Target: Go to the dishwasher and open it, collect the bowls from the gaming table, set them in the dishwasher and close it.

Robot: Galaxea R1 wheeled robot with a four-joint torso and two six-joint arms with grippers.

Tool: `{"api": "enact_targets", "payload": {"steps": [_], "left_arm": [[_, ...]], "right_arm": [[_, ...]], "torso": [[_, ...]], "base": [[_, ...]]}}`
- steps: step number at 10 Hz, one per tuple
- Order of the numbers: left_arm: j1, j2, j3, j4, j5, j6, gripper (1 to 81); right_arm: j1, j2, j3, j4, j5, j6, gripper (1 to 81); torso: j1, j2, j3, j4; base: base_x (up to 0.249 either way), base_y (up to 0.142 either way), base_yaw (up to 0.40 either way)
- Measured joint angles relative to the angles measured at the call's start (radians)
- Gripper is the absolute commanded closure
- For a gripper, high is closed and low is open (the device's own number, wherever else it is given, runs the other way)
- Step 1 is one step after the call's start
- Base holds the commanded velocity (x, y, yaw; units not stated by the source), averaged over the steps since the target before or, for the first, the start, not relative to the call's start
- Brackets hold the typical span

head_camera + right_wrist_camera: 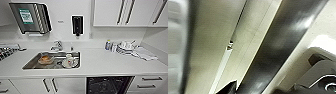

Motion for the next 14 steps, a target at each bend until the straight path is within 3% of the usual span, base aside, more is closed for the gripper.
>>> {"api": "enact_targets", "payload": {"steps": [2, 4, 7, 12, 14], "left_arm": [[0.003, 0.001, -0.002, 0.0, 0.013, 0.0, 1.0], [0.0, 0.009, -0.003, 0.0, 0.016, 0.001, 1.0], [0.003, 0.033, -0.008, 0.0, 0.032, 0.001, 1.0], [0.011, 0.06, -0.067, 0.0, 0.054, 0.0, 1.0], [0.038, 0.09, -0.149, 0.0, 0.054, 0.0, 1.0]], "right_arm": [[-0.031, 0.014, 0.006, 0.004, 0.102, 0.0, 1.0], [-0.057, 0.04, 0.0, 0.006, 0.143, -0.001, 1.0], [-0.151, 0.055, -0.027, -0.012, 0.061, -0.008, 1.0], [-0.168, 0.117, -0.129, -0.021, 0.104, -0.028, 1.0], [-0.201, 0.136, -0.194, -0.087, 0.099, -0.048, 1.0]], "torso": [[0.0, 0.0, 0.0, 0.0], [0.0, 0.0, 0.0, 0.0], [0.0, -0.001, 0.0, 0.0], [0.0, -0.001, 0.0, 0.0], [0.0, -0.001, 0.0, 0.0]], "base": [[-0.077, 0.0, 0.0], [-0.077, 0.0, 0.0], [-0.077, 0.0, 0.0], [-0.013, 0.0, 0.0], [0.0, 0.0, 0.0]]}}
